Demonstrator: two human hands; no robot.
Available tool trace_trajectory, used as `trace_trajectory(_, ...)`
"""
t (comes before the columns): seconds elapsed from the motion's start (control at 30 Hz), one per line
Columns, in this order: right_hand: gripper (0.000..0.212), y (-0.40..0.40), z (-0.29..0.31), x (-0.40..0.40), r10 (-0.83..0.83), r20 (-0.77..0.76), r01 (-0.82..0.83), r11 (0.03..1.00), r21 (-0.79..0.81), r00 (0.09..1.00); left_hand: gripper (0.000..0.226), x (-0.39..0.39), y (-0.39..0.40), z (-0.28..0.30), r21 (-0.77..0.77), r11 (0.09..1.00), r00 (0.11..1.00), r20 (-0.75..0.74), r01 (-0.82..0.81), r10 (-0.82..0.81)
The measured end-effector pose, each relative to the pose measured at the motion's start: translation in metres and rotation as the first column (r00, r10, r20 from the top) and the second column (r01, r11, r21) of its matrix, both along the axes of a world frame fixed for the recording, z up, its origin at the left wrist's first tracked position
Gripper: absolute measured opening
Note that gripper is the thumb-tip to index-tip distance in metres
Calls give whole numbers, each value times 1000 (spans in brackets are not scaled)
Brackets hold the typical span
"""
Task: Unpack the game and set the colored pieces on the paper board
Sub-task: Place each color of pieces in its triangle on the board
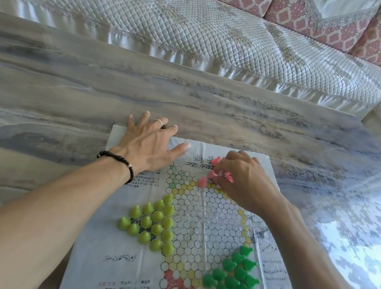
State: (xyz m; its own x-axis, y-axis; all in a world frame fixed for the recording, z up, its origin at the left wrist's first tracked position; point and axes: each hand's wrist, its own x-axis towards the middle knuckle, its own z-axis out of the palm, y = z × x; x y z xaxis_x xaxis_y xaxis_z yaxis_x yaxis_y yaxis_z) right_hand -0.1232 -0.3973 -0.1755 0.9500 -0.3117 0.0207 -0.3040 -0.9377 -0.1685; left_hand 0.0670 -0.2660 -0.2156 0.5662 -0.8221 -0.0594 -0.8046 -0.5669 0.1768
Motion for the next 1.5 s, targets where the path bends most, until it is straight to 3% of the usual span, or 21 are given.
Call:
trace_trajectory(0.13, 14, 2, 10, -6, -15, 207, 9, 999, 34, 978, 76, 0, 1, -3, 1, 1000, 999, 26, 19, -19)
trace_trajectory(0.2, 11, 2, 16, -9, -14, 239, -2, 998, 63, 971, 77, 0, 1, -4, 0, 1000, 1000, 24, 19, -19)
trace_trajectory(0.3, 10, 3, 26, -11, 17, 177, -26, 999, 48, 984, 77, 0, 1, -5, -15, 1000, 1000, 13, 12, -12)
trace_trajectory(0.47, 9, 10, 27, -9, 43, -58, -40, 998, 50, 997, 76, 0, 1, -6, -25, 1000, 1000, 28, 8, -7)
trace_trajectory(0.6, 12, 13, 21, -7, 55, -115, -52, 998, 34, 992, 76, 0, 0, -5, -31, 1000, 1000, 23, 2, -2)
trace_trajectory(0.8, 8, 14, 16, -4, 48, -117, -43, 998, 50, 992, 76, 1, 0, -6, -39, 999, 1000, 30, 3, -2)
trace_trajectory(0.97, 20, 2, 26, -13, 18, -111, -8, 996, 87, 994, 76, -1, -2, -6, -51, 999, 1000, 13, -7, 7)
trace_trajectory(1.33, 12, -9, 14, -28, -20, -111, 16, 999, -34, 994, 76, 0, -2, -7, -64, 998, 1000, 7, -21, 21)
trace_trajectory(1.5, 19, -9, 10, -26, -53, -74, 52, 998, -19, 996, 75, 0, -2, -9, -77, 997, 1000, 5, -21, 22)
